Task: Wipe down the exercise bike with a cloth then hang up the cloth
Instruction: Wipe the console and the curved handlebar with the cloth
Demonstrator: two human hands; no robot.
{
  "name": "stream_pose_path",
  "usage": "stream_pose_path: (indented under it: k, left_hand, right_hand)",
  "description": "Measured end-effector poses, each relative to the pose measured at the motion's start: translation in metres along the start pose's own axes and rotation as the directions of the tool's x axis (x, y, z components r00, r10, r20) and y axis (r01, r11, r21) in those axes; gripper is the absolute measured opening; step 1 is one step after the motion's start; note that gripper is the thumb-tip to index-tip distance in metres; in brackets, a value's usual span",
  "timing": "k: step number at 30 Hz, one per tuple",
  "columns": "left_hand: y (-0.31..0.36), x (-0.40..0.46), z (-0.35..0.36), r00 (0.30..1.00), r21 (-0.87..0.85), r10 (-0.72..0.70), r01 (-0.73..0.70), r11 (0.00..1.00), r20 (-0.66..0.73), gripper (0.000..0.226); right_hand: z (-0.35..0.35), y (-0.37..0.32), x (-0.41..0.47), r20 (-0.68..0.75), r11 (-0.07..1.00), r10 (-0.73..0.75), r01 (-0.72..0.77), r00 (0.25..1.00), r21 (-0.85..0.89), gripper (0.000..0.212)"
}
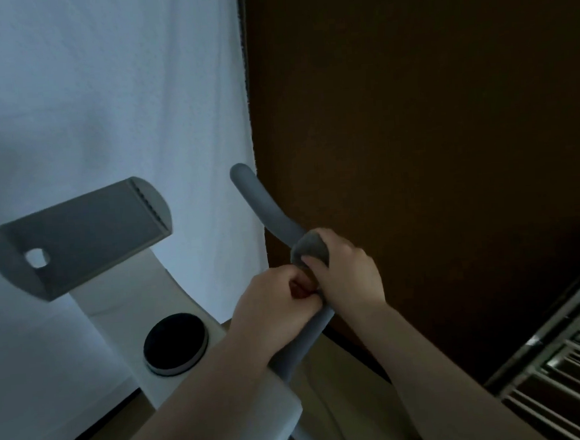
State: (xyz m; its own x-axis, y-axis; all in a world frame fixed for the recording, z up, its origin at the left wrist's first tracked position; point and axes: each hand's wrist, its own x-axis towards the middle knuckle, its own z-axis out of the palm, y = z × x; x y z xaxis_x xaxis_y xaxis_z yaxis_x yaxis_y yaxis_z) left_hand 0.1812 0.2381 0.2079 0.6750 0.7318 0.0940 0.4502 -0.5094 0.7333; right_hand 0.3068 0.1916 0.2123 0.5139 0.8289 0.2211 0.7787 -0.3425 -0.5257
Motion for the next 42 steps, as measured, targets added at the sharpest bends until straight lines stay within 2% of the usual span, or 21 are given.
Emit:
stream_pose_path:
  k: [2, 5, 8, 9, 11, 14, 16, 18, 21, 23, 26, 29, 33, 35, 37, 39, 42]
  left_hand:
    - [0.001, -0.005, -0.002, 1.0, 0.011, -0.001, 0.001, 1.0, -0.013, 0.014]
    - [0.002, -0.012, -0.004, 0.998, 0.075, 0.045, -0.042, 0.996, -0.043, 0.009]
    - [0.007, -0.02, -0.009, 0.997, 0.141, 0.071, -0.066, 0.988, -0.032, 0.006]
    - [0.008, -0.023, -0.012, 0.998, 0.162, 0.063, -0.059, 0.985, -0.016, 0.007]
    - [0.009, -0.035, -0.02, 0.999, 0.188, 0.042, -0.041, 0.981, -0.006, 0.007]
    - [0.005, -0.063, -0.023, 0.988, 0.253, 0.032, 0.008, 0.967, -0.151, 0.002]
    - [0.004, -0.088, -0.016, 0.947, 0.316, 0.039, 0.068, 0.946, -0.319, 0.022]
    - [0.003, -0.103, -0.012, 0.918, 0.341, 0.055, 0.09, 0.936, -0.394, 0.025]
    - [-0.006, -0.116, -0.012, 0.89, 0.316, 0.14, 0.004, 0.949, -0.434, 0.012]
    - [-0.007, -0.121, -0.014, 0.87, 0.29, 0.164, -0.025, 0.957, -0.466, 0.022]
    - [-0.006, -0.127, -0.013, 0.86, 0.333, 0.181, -0.014, 0.943, -0.477, 0.024]
    - [-0.013, -0.134, -0.014, 0.87, 0.311, 0.163, -0.012, 0.95, -0.465, 0.031]
    - [-0.021, -0.158, -0.023, 0.889, 0.339, 0.147, 0.01, 0.941, -0.434, 0.03]
    - [-0.026, -0.173, -0.03, 0.889, 0.345, 0.121, 0.044, 0.938, -0.441, 0.032]
    - [-0.029, -0.186, -0.036, 0.894, 0.368, 0.102, 0.074, 0.927, -0.436, 0.033]
    - [-0.035, -0.203, -0.042, 0.897, 0.381, 0.111, 0.069, 0.922, -0.429, 0.029]
    - [-0.048, -0.233, -0.056, 0.899, 0.372, 0.07, 0.106, 0.922, -0.431, 0.021]
  right_hand:
    - [-0.005, 0.009, -0.02, -0.03, 0.999, -0.021, 0.022, 0.999, 0.025, 0.046]
    - [-0.011, 0.021, -0.025, 0.013, 0.993, -0.063, 0.061, 0.998, 0.104, 0.046]
    - [-0.014, 0.021, -0.015, 0.056, 0.973, 0.038, -0.05, 0.998, 0.227, 0.049]
    - [-0.012, 0.02, -0.019, 0.041, 0.977, 0.043, -0.05, 0.998, 0.207, 0.049]
    - [-0.005, 0.019, -0.041, -0.049, 0.988, -0.061, 0.067, 0.997, 0.138, 0.047]
    - [0.004, 0.025, -0.068, -0.113, 0.937, -0.301, 0.316, 0.947, 0.152, 0.038]
    - [0.003, 0.031, -0.065, -0.166, 0.928, -0.327, 0.349, 0.93, 0.13, 0.033]
    - [0.002, 0.026, -0.065, -0.207, 0.936, -0.269, 0.306, 0.941, 0.175, 0.032]
    - [0.004, 0.002, -0.088, -0.102, 0.889, -0.347, 0.362, 0.932, 0.281, 0.03]
    - [0.001, -0.006, -0.095, 0.009, 0.856, -0.407, 0.378, 0.913, 0.353, 0.032]
    - [-0.005, -0.011, -0.094, 0.068, 0.874, -0.383, 0.337, 0.921, 0.35, 0.036]
    - [0.002, -0.023, -0.109, 0.073, 0.85, -0.443, 0.392, 0.894, 0.353, 0.033]
    - [-0.003, -0.017, -0.104, 0.218, 0.874, -0.416, 0.322, 0.883, 0.364, 0.035]
    - [-0.002, -0.021, -0.107, 0.183, 0.891, -0.368, 0.29, 0.912, 0.348, 0.035]
    - [0.007, -0.039, -0.124, 0.096, 0.887, -0.389, 0.344, 0.916, 0.308, 0.034]
    - [0.021, -0.067, -0.148, 0.05, 0.846, -0.453, 0.411, 0.89, 0.339, 0.031]
    - [0.046, -0.102, -0.178, -0.088, 0.804, -0.55, 0.555, 0.83, 0.213, 0.036]
